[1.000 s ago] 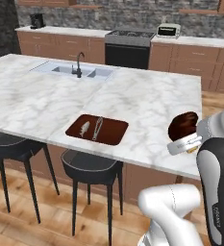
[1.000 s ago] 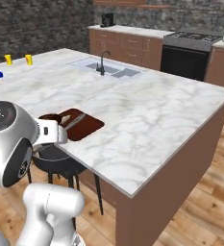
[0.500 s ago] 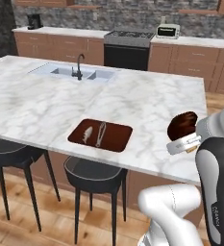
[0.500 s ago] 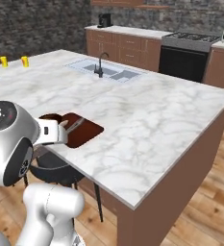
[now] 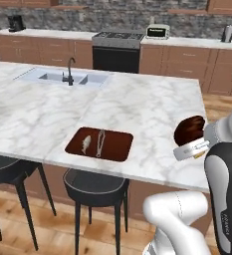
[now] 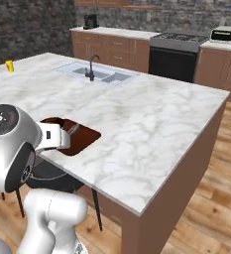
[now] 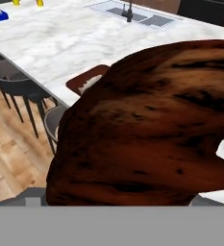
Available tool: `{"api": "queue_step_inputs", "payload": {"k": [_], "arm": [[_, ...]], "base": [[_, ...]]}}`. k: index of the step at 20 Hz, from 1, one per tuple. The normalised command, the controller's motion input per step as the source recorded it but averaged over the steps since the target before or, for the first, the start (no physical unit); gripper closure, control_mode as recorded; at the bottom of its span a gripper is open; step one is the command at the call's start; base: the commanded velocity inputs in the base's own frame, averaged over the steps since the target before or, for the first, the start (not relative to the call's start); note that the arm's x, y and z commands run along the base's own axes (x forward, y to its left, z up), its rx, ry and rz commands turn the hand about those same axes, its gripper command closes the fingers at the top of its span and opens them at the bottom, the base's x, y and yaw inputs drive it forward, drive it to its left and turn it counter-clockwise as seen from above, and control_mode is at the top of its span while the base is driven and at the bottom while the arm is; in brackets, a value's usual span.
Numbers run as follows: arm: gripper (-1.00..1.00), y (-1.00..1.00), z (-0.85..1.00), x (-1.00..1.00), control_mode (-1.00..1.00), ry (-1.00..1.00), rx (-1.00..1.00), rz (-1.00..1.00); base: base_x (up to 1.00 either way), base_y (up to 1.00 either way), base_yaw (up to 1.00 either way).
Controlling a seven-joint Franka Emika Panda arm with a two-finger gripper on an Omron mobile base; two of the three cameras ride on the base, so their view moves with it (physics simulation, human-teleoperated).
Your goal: Gather the eggplant and potato from the fridge and place them on a tray on the dining counter. Then gather the fish and steak from the fridge and place them on the other tray.
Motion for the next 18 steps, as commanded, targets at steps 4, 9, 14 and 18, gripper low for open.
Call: {"api": "queue_step_inputs", "payload": {"k": [4, 9, 14, 18], "arm": [[1.00, 0.00, 0.00, 0.00, 1.00, 0.00, 0.00, 0.00], [1.00, 0.00, 0.00, 0.00, 1.00, 0.00, 0.00, 0.00], [1.00, 0.00, 0.00, 0.00, 1.00, 0.00, 0.00, 0.00], [1.00, 0.00, 0.00, 0.00, 1.00, 0.00, 0.00, 0.00]], "base": [[0.79, 0.55, -0.31], [0.71, 0.60, -0.33], [0.60, 0.41, -0.33], [0.36, 0.27, -0.26]]}}
